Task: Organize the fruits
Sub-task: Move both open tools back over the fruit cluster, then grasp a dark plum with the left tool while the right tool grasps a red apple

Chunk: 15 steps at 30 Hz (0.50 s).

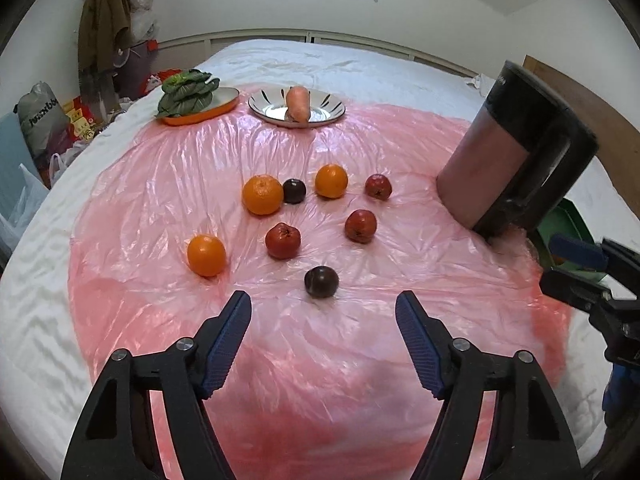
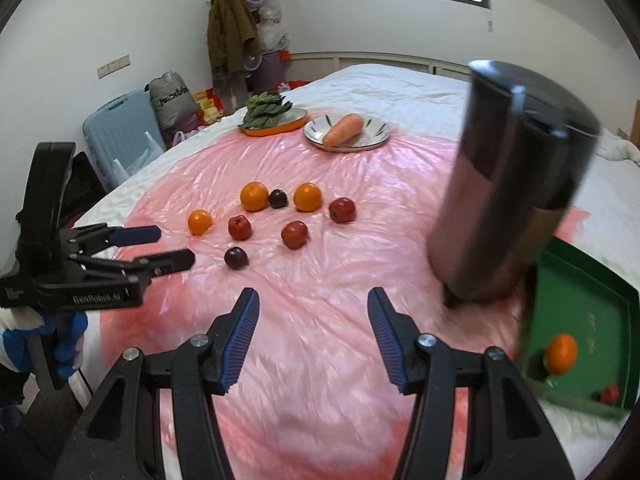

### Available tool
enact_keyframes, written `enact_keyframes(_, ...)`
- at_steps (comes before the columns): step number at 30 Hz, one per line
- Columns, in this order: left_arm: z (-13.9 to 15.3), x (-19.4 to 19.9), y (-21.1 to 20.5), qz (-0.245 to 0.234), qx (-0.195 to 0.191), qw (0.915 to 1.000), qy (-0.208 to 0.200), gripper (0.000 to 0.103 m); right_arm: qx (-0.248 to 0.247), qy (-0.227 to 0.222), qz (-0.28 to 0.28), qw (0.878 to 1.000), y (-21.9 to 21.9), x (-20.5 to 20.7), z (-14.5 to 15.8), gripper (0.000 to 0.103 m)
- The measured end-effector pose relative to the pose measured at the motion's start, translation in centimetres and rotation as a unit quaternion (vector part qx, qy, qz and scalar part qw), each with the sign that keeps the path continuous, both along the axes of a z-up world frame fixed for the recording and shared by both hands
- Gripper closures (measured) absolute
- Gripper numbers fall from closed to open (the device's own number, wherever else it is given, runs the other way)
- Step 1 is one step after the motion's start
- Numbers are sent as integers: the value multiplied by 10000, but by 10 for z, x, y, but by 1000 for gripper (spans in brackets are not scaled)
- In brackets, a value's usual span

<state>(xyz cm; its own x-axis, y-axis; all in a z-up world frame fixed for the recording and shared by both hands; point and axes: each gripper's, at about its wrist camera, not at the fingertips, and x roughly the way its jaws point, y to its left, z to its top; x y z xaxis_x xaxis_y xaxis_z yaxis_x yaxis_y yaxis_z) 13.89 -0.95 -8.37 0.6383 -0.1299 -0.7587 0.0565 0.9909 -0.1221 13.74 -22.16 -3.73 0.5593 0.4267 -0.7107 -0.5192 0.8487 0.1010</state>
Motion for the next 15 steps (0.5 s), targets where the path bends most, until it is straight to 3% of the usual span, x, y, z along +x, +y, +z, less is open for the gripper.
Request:
enact_keyframes(10, -32, 36, 1, -159, -131, 9994, 289, 50, -68, 131, 414, 9990, 42, 53, -18, 14)
enact_keyframes(15, -45, 48, 0, -194, -193, 9988, 397, 55, -76, 253, 529, 9983, 63, 81, -34, 20)
